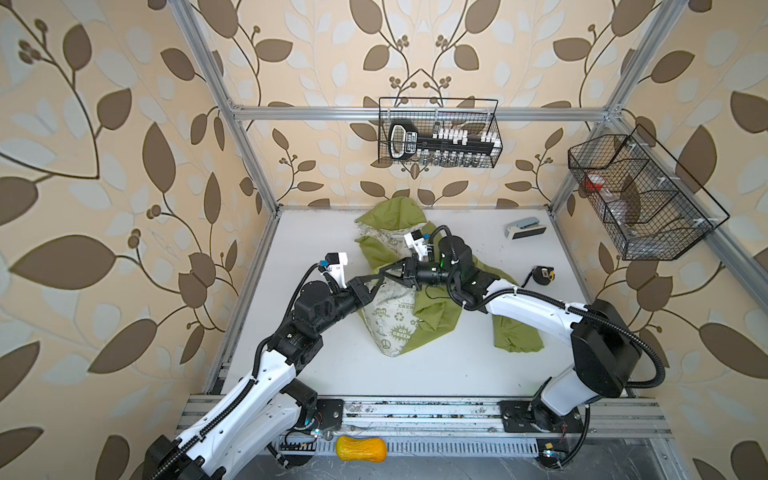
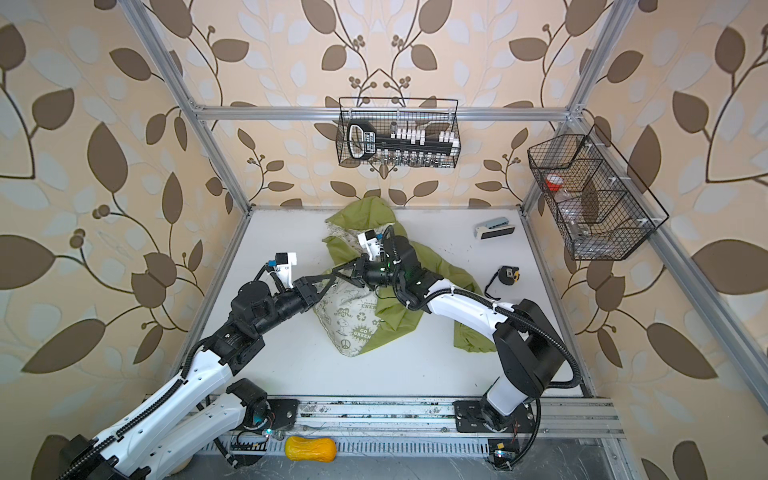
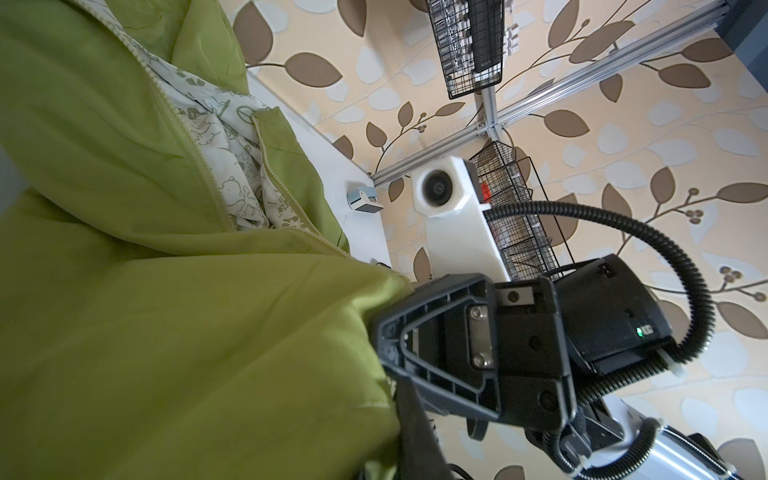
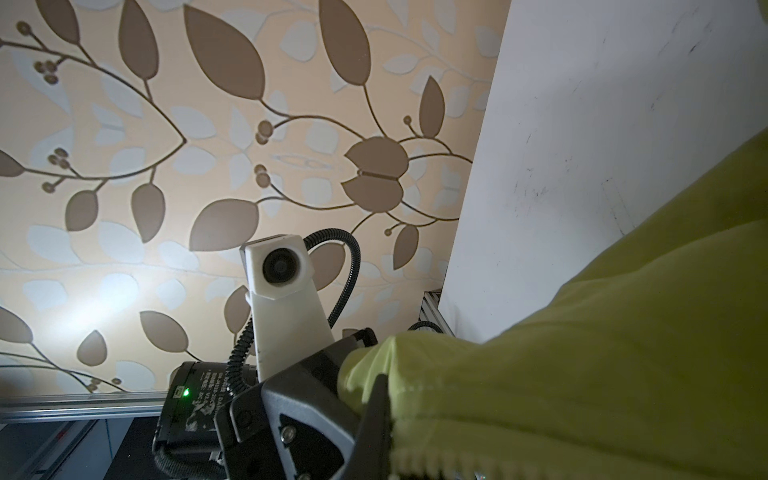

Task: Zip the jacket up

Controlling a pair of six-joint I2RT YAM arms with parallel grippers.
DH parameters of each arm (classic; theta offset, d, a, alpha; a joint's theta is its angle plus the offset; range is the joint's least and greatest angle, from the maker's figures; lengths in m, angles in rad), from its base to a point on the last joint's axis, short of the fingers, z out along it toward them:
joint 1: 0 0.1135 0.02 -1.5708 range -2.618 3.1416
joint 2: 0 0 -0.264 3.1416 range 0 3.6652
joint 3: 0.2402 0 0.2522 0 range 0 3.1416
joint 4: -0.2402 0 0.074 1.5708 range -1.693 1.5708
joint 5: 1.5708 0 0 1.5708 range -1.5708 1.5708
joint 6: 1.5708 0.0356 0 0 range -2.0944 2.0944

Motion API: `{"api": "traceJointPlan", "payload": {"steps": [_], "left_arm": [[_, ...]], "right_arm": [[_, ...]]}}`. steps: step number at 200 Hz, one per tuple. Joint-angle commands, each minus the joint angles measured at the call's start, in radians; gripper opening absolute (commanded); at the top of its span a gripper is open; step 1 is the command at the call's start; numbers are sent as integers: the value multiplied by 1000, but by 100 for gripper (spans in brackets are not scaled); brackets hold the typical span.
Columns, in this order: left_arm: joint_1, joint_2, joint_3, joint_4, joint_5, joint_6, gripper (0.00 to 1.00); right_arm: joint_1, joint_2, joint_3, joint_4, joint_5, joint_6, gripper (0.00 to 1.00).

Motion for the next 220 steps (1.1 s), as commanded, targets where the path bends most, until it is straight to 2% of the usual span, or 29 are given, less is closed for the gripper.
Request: {"api": "traceJointPlan", "payload": {"steps": [1, 65, 103, 141, 156, 185, 201, 213, 220], "left_arm": [[12, -1, 53, 42, 37, 19, 13], [13, 39, 64, 40, 76, 16, 0], [13, 61, 60, 33, 91, 11, 0], [13, 75, 45, 46, 103, -7, 0], [13, 82, 34, 64, 111, -22, 0], [13, 95, 18, 83, 135, -43, 0], [13, 92, 15, 74, 140, -42, 0], [13, 89, 12, 71, 139, -42, 0], [13, 88, 10, 69, 137, -42, 7]], "right_arm": [[-2, -37, -16, -13, 1, -17, 0], [-19, -51, -9, -75, 6, -72, 0], [-21, -57, 22, -183, 17, -159, 0], [-38, -79, 21, -249, 41, -225, 26], [-48, -82, 14, -250, 38, -233, 30], [-54, -69, 18, -237, 27, -236, 13], [-53, -47, 23, -221, 11, -227, 0], [-52, -33, 23, -206, 1, -214, 0], [-51, -29, 21, -200, -1, -210, 0]]}}
